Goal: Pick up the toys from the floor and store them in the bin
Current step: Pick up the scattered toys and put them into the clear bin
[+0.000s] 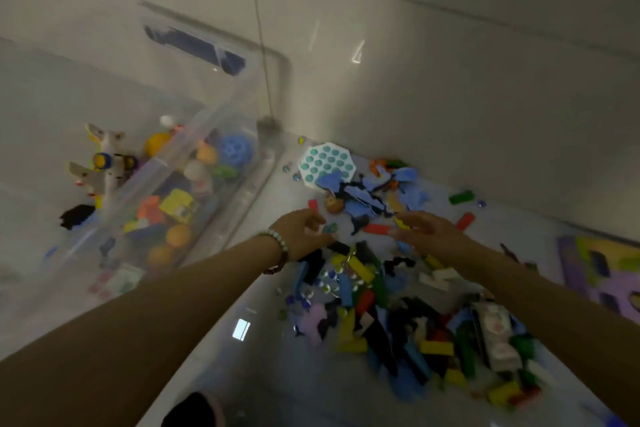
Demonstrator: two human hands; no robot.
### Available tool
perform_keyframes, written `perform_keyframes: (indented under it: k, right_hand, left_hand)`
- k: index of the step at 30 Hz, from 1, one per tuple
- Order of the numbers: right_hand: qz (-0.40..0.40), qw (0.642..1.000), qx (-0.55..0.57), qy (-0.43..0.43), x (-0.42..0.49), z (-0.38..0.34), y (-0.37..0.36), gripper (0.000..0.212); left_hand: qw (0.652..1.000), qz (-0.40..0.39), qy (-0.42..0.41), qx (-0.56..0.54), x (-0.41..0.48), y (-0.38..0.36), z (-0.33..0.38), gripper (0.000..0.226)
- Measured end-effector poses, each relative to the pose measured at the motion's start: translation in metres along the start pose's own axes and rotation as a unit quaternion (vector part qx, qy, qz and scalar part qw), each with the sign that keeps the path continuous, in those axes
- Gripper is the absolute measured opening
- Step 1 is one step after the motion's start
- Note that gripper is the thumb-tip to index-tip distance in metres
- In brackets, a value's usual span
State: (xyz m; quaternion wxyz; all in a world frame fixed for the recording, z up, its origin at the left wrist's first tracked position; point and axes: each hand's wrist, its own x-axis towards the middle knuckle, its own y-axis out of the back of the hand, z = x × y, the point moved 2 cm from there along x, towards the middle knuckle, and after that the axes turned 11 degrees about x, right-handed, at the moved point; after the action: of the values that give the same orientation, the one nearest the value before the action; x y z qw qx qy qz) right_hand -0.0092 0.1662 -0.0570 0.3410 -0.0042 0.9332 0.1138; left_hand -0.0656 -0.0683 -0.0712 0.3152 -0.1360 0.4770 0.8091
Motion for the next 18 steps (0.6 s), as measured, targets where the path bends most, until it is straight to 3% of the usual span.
perform_keyframes:
  k: [7, 13, 18]
  right_hand:
    - [0.02, 0.999, 0.029, 0.03, -0.005, 0.08, -0.014, 0.05]
    - [0.077, 0.996, 0.036, 0.017, -0.013, 0.112, -0.015, 0.062]
    - [0.076, 0.996, 0.035, 0.04, -0.01, 0.115, -0.024, 0.059]
  left_hand:
    - [0.998, 0.031, -0.009, -0.06, 0.0, -0.068, -0.009, 0.048]
    - [0.998, -0.003, -0.021, -0.054, -0.011, -0.101, -0.005, 0.051]
    - [0.998, 0.001, -0.03, -0.06, -0.009, -0.109, 0.001, 0.05]
